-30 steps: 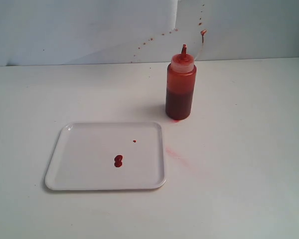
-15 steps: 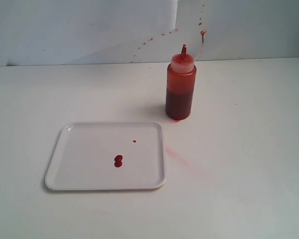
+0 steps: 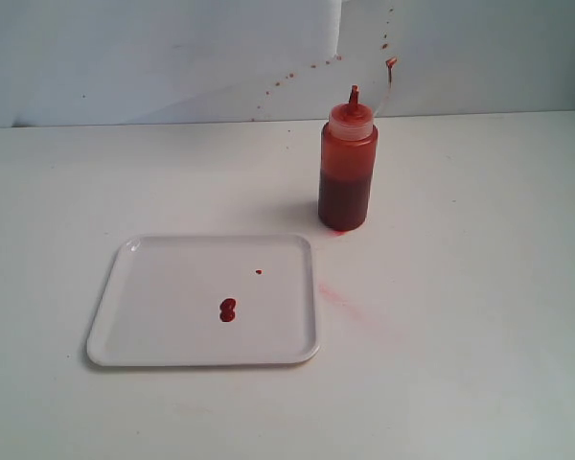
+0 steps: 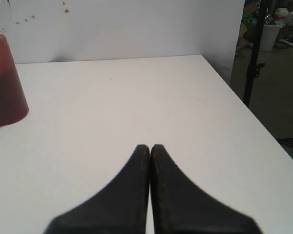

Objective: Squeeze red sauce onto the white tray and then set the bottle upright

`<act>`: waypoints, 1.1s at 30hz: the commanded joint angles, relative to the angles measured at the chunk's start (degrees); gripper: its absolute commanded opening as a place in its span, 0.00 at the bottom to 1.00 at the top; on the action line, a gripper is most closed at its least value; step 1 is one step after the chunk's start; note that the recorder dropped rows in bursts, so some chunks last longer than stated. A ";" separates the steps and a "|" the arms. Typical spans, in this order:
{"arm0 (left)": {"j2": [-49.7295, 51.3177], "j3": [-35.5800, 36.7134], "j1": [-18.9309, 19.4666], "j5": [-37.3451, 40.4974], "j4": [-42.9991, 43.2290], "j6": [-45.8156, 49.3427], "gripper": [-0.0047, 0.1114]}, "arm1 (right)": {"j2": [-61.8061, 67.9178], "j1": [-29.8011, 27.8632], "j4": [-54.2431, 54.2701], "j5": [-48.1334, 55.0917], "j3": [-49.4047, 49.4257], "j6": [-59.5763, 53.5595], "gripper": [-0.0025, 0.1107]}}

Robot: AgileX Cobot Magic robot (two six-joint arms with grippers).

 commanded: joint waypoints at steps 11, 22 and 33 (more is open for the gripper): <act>-0.19 0.27 0.13 -0.61 0.00 0.00 0.06 | -0.39 6.41 -1.35 0.14 0.21 0.43 0.02; -0.19 0.27 0.13 -0.61 0.00 0.00 0.06 | -0.39 6.39 -1.35 0.14 0.21 0.43 0.02; -0.19 0.27 0.13 -0.61 0.00 0.00 0.06 | -0.39 6.39 -1.35 0.14 0.21 0.43 0.02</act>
